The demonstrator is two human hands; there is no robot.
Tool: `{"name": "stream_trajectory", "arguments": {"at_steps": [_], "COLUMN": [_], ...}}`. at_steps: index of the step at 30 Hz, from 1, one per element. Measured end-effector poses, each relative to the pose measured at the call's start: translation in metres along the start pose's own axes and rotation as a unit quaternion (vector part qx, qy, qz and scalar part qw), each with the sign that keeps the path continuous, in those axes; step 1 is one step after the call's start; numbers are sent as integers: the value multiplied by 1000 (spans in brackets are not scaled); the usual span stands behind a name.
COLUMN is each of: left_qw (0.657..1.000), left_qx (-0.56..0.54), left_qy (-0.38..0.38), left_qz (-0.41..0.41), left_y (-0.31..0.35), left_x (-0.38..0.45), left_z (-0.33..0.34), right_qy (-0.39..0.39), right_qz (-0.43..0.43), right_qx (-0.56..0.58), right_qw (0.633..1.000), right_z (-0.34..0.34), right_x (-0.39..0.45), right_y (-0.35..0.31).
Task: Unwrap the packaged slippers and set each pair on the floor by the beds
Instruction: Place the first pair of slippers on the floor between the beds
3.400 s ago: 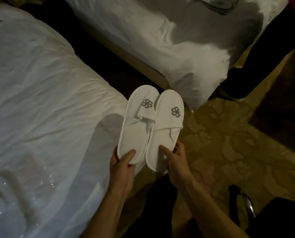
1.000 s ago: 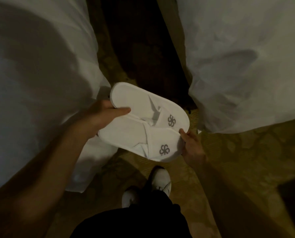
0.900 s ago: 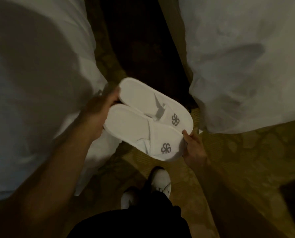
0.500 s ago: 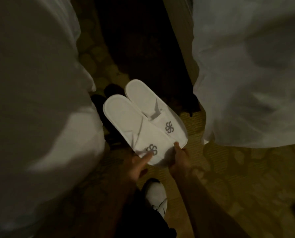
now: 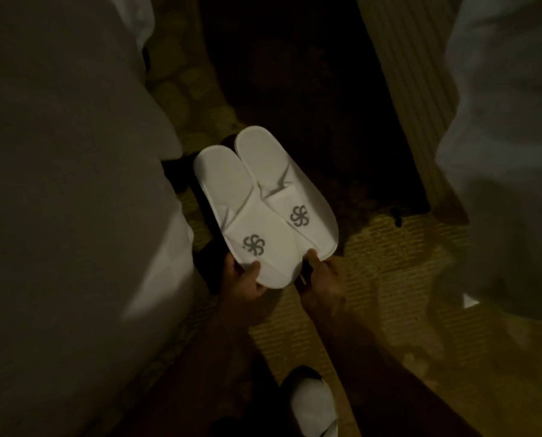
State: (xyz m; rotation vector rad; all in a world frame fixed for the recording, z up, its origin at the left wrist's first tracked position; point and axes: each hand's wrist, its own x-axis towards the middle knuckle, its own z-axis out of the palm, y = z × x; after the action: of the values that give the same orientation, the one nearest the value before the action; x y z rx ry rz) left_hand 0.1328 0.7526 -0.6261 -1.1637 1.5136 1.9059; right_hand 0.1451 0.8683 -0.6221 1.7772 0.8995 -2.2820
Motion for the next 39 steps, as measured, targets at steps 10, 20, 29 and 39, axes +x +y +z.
{"name": "stream_trajectory", "arguments": {"at_steps": [10, 20, 29, 39], "left_qw": [981, 954, 918, 802], "left_qx": [87, 147, 213, 488], "left_qy": [147, 196, 275, 227], "left_qz": [90, 172, 191, 258], "left_y": [12, 13, 16, 9], "left_x": [77, 102, 95, 87], "left_z": [-13, -23, -14, 6], "right_qy": [-72, -75, -8, -46], "right_qz": [-14, 6, -158, -372], "right_qx": [-14, -98, -560, -696], "right_qw": [997, 992, 813, 612], "right_z": [30, 39, 20, 51], "right_x": [53, 65, 67, 91], "right_y": [23, 41, 15, -3]}}
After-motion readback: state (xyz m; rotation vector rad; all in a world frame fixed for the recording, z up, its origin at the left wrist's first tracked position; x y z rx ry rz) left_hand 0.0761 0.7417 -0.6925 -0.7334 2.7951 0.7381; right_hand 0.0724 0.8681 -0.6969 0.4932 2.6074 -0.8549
